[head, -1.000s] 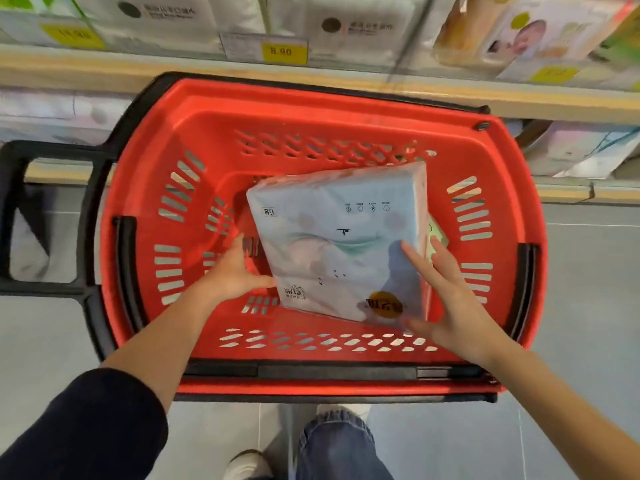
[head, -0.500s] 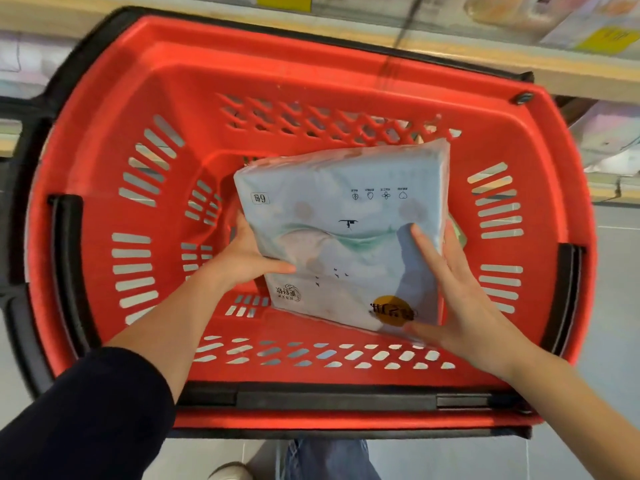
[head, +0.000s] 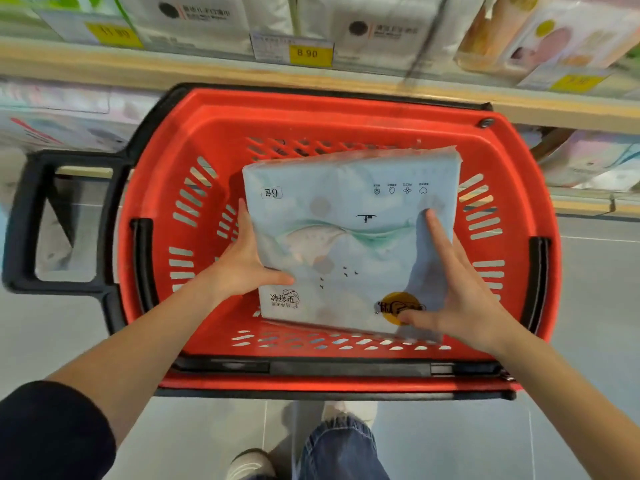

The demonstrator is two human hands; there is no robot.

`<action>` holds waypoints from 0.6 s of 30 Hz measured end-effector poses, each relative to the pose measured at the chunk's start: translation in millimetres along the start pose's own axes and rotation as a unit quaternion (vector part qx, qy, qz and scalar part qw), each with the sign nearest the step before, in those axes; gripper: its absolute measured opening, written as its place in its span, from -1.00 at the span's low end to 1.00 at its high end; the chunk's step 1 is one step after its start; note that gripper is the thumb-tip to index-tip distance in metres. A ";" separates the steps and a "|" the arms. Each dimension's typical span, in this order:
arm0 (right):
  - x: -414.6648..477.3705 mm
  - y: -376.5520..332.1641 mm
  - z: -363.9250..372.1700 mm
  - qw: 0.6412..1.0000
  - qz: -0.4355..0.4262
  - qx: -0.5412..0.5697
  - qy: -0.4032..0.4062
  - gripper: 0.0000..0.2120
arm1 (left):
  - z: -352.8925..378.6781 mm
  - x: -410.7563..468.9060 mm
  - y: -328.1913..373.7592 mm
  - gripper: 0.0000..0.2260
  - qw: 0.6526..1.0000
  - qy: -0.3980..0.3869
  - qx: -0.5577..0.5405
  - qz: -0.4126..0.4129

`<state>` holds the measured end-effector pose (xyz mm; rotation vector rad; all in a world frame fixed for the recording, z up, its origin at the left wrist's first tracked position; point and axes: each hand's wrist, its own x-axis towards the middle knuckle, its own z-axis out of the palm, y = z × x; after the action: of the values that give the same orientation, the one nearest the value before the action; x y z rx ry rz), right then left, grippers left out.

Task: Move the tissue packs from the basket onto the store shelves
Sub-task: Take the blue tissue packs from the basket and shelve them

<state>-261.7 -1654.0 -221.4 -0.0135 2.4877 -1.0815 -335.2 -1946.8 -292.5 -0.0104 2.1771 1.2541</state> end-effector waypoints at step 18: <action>-57.7 -207.3 -106.8 0.994 -0.085 0.018 0.060 0.14 | -172.3 -164.7 180.5 0.22 0.975 0.123 0.113 0.144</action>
<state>-282.9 -1714.0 10.2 -0.1553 2.6122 -1.2303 -343.5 -2030.1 -5.5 0.2641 2.5994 1.2002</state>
